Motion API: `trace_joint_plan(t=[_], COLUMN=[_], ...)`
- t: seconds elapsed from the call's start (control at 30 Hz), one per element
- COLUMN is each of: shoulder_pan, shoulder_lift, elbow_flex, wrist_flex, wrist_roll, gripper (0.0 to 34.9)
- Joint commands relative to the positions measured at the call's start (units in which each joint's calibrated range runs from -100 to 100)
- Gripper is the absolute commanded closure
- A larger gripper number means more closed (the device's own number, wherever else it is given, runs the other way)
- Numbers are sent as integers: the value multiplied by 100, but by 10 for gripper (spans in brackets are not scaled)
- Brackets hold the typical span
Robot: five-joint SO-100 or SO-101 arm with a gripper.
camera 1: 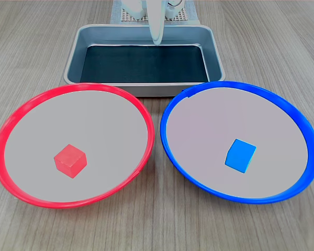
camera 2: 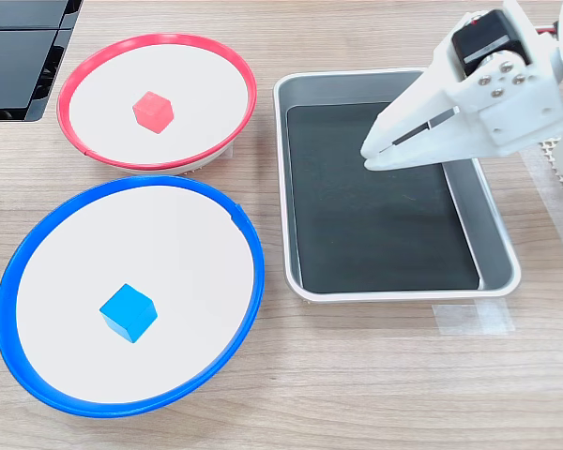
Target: Move two blocks from tray to matching dishes
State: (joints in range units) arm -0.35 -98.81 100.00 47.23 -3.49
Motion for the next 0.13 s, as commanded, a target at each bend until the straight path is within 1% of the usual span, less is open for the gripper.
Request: trace_joint_plan(t=[0.0, 0.1], shoulder_pan=[40, 40], shoulder_lift=[-26, -26], elbow_flex=[0, 0], wrist_flex=[19, 19], wrist_roll=[-15, -15], gripper=[346, 346])
